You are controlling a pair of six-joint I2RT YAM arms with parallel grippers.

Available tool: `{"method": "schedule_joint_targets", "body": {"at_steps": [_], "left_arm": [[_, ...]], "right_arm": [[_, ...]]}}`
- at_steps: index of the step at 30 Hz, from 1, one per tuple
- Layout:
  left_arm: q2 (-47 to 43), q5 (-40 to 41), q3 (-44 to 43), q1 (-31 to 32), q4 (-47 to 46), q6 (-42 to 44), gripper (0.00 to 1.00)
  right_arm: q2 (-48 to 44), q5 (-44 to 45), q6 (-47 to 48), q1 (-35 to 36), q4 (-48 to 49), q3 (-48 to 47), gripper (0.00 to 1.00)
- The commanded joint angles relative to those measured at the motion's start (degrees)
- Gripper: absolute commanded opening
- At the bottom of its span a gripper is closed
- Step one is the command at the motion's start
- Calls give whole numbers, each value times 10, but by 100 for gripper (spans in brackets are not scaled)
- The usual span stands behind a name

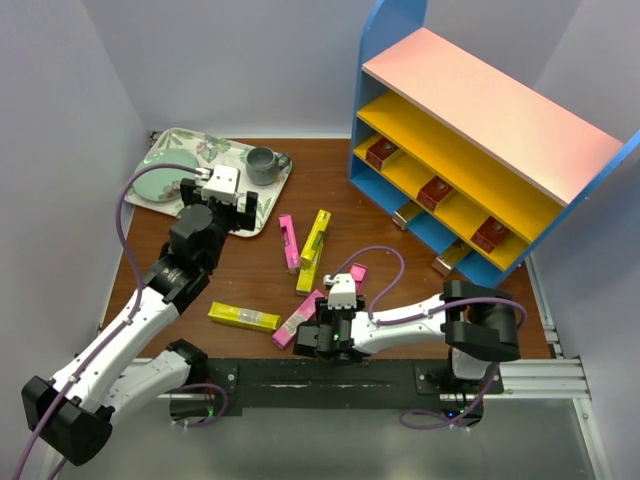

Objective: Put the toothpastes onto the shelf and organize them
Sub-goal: Pick up the toothpaste from the center of the board.

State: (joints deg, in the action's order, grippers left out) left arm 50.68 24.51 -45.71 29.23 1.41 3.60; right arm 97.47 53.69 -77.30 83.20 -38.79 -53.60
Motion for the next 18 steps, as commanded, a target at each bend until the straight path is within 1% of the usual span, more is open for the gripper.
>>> {"method": "schedule_joint_targets", "body": {"at_steps": [1,8,11,18], "left_arm": [[-1,4,-2,-6,-18,-11,100],[-1,3,-2,-8,-18,-10,100],[-1,2,-2,-8,-18,-11,100],[-1,-1,-2,-8,-18,-11,100]], "right_arm": [[14,37,-22,-1,5,-28,63],[25,14,-22,-22,29,-9,60],[25,18,-28,-24,32,-5,57],[17,27,-42,-25,2,-9,44]]}}
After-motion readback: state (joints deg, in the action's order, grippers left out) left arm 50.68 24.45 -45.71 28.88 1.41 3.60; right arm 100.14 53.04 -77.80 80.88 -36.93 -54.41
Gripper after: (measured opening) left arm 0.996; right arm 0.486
